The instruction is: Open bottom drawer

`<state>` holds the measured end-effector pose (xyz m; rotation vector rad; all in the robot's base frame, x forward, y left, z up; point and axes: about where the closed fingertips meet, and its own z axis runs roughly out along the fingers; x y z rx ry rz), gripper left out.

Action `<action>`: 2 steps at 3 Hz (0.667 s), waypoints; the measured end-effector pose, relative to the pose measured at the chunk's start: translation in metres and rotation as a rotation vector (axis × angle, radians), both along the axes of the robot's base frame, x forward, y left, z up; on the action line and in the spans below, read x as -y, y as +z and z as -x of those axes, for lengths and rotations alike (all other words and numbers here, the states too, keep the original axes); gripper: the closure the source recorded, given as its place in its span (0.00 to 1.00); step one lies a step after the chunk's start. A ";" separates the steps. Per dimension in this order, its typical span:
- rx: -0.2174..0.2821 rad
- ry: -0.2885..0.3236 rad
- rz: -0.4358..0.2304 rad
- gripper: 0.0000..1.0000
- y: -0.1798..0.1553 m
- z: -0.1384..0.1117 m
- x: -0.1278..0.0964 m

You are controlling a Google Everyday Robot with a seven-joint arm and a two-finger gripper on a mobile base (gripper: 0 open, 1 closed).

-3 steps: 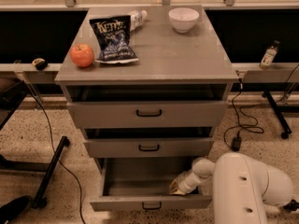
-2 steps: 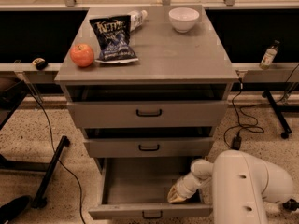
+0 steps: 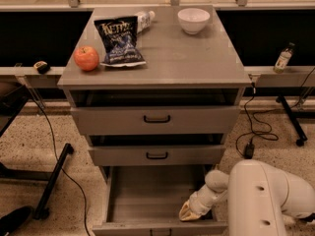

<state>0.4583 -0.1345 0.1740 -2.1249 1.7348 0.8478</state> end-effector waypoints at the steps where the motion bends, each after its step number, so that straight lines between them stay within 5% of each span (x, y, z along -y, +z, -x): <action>1: 0.004 -0.020 -0.004 0.92 0.004 -0.009 -0.001; 2: 0.006 -0.028 -0.004 0.92 0.007 -0.009 0.001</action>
Offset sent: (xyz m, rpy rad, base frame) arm -0.0925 -0.0545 0.0329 0.0320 0.1154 -0.2053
